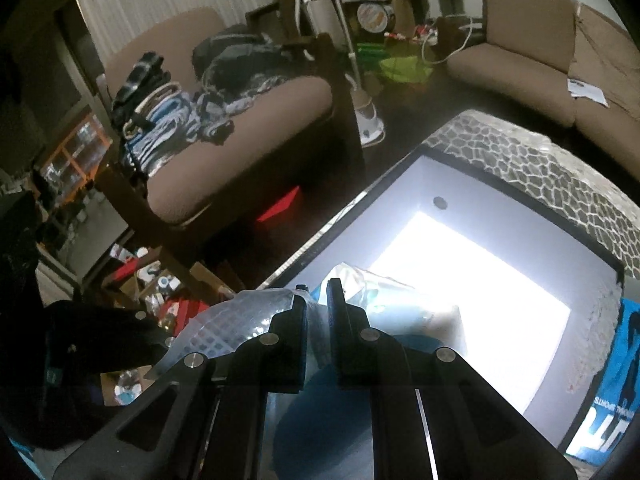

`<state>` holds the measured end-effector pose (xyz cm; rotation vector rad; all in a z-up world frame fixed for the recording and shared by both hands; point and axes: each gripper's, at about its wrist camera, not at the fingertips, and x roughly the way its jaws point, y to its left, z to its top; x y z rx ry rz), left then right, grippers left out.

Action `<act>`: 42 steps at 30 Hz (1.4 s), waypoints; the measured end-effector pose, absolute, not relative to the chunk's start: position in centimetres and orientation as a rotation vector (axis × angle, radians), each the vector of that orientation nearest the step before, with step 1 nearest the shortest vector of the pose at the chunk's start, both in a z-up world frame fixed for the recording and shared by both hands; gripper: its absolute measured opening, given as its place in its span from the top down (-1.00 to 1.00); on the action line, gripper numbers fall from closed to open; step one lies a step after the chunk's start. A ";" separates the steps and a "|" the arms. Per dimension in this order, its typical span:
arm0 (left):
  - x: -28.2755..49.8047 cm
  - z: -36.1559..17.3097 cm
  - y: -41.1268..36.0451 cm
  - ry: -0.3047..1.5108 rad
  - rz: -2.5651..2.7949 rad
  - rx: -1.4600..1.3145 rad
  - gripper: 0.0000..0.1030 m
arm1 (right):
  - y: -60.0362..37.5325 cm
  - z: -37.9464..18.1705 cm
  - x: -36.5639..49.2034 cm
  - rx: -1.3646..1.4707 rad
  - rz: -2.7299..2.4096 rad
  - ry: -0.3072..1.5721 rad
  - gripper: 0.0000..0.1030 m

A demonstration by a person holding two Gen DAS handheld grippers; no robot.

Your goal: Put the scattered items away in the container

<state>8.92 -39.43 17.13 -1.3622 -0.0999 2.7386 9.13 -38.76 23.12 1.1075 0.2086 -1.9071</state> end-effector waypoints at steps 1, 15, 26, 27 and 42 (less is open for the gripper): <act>8.8 17.0 -39.6 -0.075 2.747 -1.376 0.93 | -39.3 23.0 9.0 1.121 -1.899 0.215 0.82; 7.8 16.0 -40.8 -0.072 2.750 -1.403 0.93 | -39.9 23.1 7.9 1.143 -1.820 0.227 0.82; 6.8 17.2 -36.5 0.162 2.753 -1.372 0.89 | -36.4 23.9 7.3 1.118 -1.866 0.238 0.82; 6.7 17.1 -36.5 0.179 2.759 -1.380 0.89 | -37.1 24.0 7.6 1.108 -1.876 0.298 0.82; 4.6 12.8 -41.5 -0.072 2.761 -1.434 0.90 | -34.5 24.8 4.4 1.148 -1.891 0.305 -1.00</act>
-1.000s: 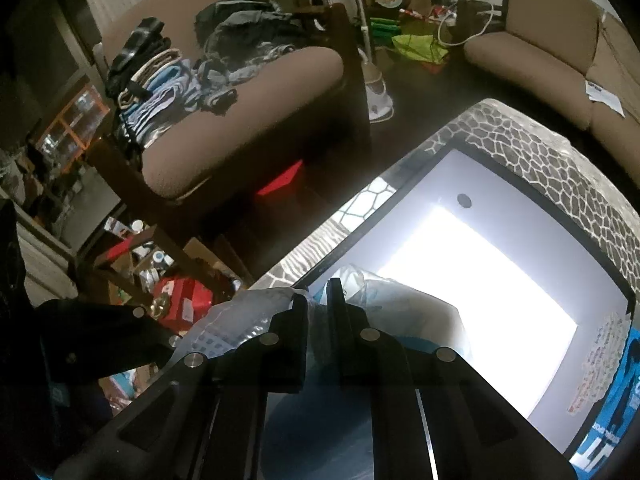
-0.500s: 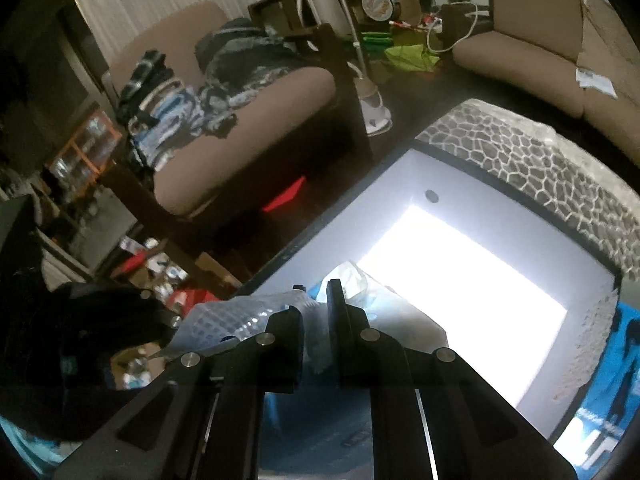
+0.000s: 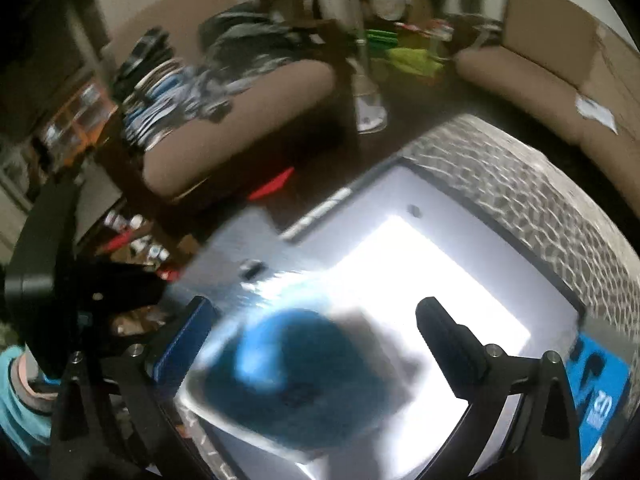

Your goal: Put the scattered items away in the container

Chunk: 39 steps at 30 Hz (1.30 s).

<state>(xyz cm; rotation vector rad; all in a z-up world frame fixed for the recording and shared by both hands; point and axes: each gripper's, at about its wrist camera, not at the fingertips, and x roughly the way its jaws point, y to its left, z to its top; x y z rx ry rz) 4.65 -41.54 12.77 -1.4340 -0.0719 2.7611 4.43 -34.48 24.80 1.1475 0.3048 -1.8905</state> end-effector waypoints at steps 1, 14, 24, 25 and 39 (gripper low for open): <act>4.5 12.3 -41.6 -0.077 2.759 -1.431 0.90 | -33.8 24.1 3.7 1.190 -1.879 0.264 -1.00; 2.5 9.5 -42.6 0.017 2.773 -1.458 0.91 | -27.9 14.2 0.6 1.696 -1.650 -0.467 -1.00; 3.4 10.3 -43.4 -0.031 2.770 -1.475 0.91 | -26.8 13.9 0.6 1.708 -1.737 -0.591 -1.00; 3.6 10.7 -43.1 -0.029 2.769 -1.474 0.91 | -26.6 14.6 0.7 1.685 -1.777 -0.552 -1.00; 3.4 10.8 -40.0 0.090 2.761 -1.513 0.91 | -29.5 19.4 1.2 1.420 -1.875 -0.139 0.00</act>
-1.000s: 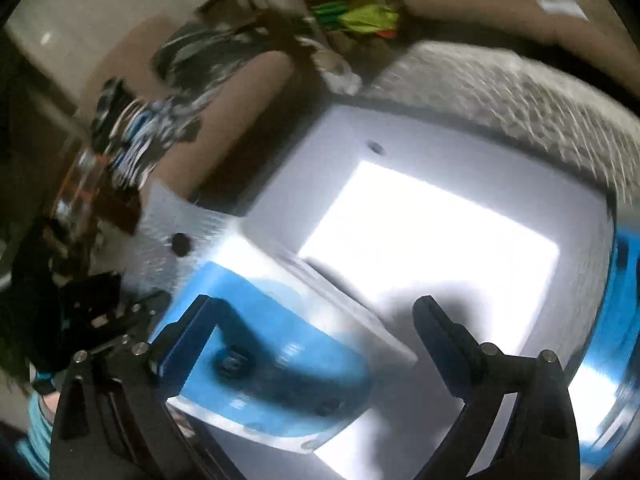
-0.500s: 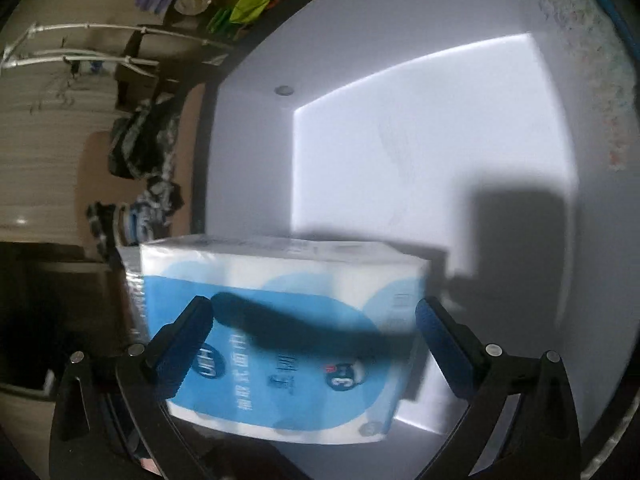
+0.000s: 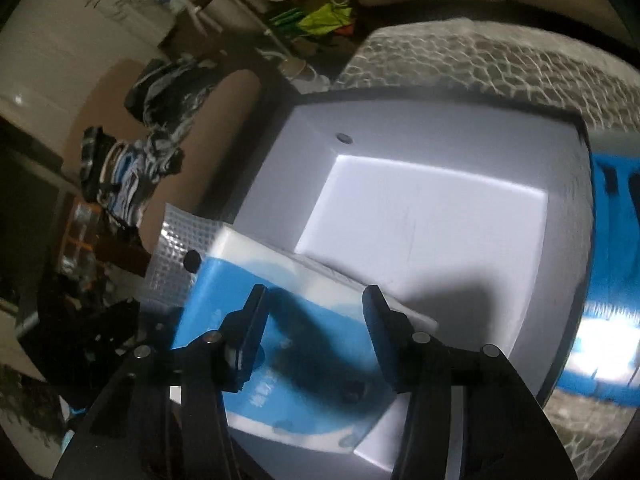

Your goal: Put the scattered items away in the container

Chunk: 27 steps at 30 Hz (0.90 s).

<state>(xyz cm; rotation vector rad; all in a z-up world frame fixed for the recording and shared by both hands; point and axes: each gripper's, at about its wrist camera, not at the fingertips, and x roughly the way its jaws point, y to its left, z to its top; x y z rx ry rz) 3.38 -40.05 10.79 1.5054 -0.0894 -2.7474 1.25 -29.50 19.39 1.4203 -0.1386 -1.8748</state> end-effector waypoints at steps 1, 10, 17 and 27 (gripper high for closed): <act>3.4 10.7 -40.0 -0.085 -2.747 1.512 0.91 | -29.8 19.4 1.3 1.416 -1.872 -0.129 0.00; 3.1 7.3 -38.8 -0.155 -2.673 1.687 0.92 | -30.8 18.5 -2.6 1.457 -1.902 0.003 -0.13; 3.0 4.7 -38.1 -0.133 -2.647 1.778 0.91 | -32.2 14.3 -3.6 1.624 -1.853 0.204 -0.13; 5.0 5.9 -38.7 0.029 -2.674 1.856 0.80 | -30.8 14.3 -2.8 1.635 -1.841 0.162 -0.13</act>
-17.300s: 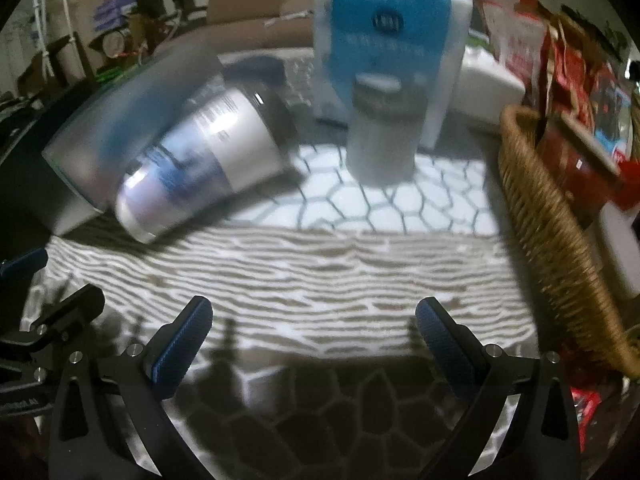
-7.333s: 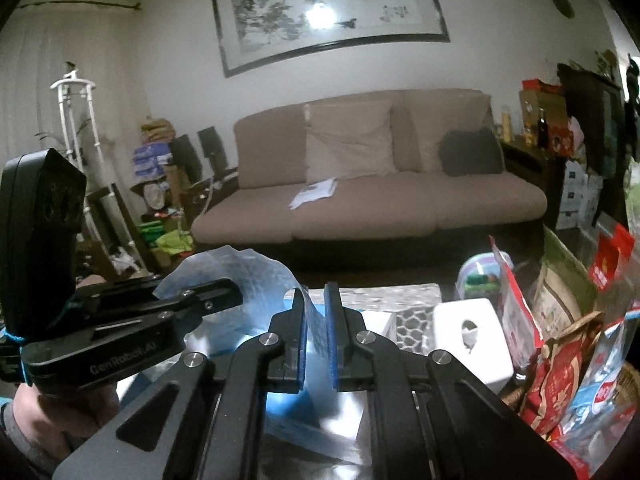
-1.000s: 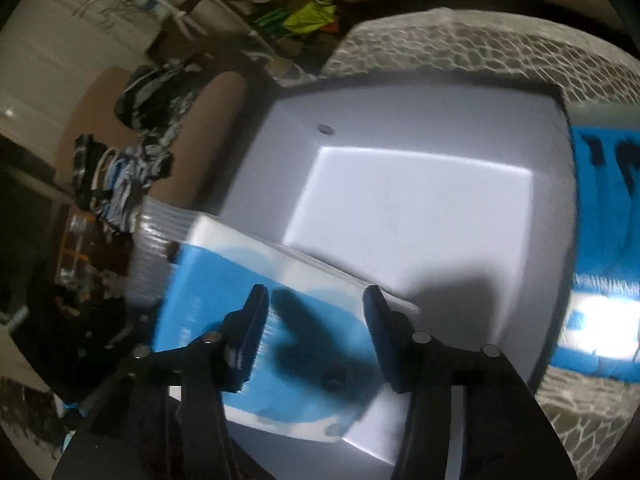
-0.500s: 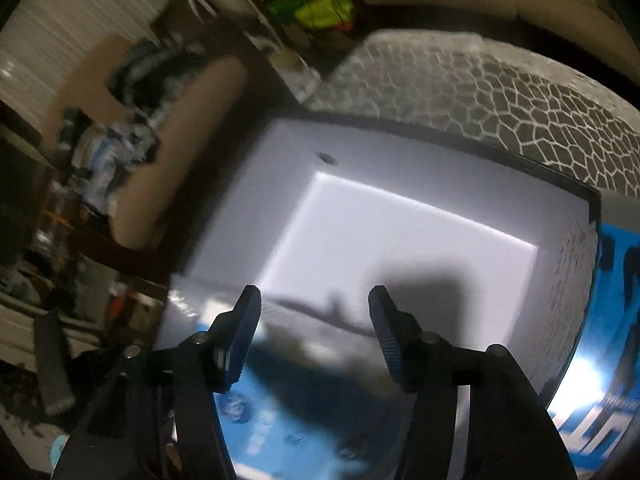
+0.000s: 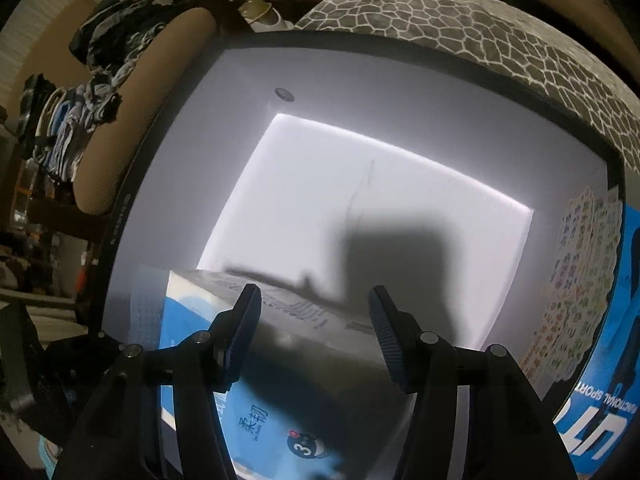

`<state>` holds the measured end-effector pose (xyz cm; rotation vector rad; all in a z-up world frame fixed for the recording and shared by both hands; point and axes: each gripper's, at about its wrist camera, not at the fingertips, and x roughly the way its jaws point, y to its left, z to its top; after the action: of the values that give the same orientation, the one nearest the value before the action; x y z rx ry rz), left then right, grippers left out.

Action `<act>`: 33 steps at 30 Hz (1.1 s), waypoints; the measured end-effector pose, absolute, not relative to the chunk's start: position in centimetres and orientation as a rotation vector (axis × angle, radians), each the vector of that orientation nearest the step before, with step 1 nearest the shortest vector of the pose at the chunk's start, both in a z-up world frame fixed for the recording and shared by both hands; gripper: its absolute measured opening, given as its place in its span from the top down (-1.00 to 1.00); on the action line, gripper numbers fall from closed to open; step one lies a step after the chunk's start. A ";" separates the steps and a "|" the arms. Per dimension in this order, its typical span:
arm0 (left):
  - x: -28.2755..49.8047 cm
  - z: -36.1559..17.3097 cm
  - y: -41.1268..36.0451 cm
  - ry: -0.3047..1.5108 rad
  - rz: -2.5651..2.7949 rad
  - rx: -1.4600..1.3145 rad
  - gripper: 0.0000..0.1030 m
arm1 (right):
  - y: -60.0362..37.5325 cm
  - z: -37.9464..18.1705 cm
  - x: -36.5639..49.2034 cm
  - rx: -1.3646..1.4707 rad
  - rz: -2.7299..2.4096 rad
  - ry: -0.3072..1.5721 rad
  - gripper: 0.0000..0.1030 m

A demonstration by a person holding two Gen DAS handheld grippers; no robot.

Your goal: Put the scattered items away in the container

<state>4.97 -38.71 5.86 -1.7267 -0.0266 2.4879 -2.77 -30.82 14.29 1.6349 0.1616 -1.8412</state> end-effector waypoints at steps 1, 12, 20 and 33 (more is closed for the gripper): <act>5.3 6.0 -38.7 -0.037 2.479 -1.730 0.77 | -30.9 14.3 -2.5 1.632 -1.842 0.166 -0.13; 5.9 6.3 -36.8 -0.002 2.526 -1.779 0.39 | -29.4 15.3 0.3 1.564 -1.944 0.369 -0.12; 4.5 7.1 -39.2 -0.402 2.505 -1.810 0.39 | -28.6 16.0 0.9 1.506 -2.013 0.417 -0.08; 6.5 8.3 -41.1 -0.600 2.410 -1.643 0.39 | -37.5 18.5 2.1 1.505 -1.774 0.107 -0.10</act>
<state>6.50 -41.14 8.33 -1.6434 -0.5996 2.4102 2.12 -37.51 18.53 1.5049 0.1069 -1.7736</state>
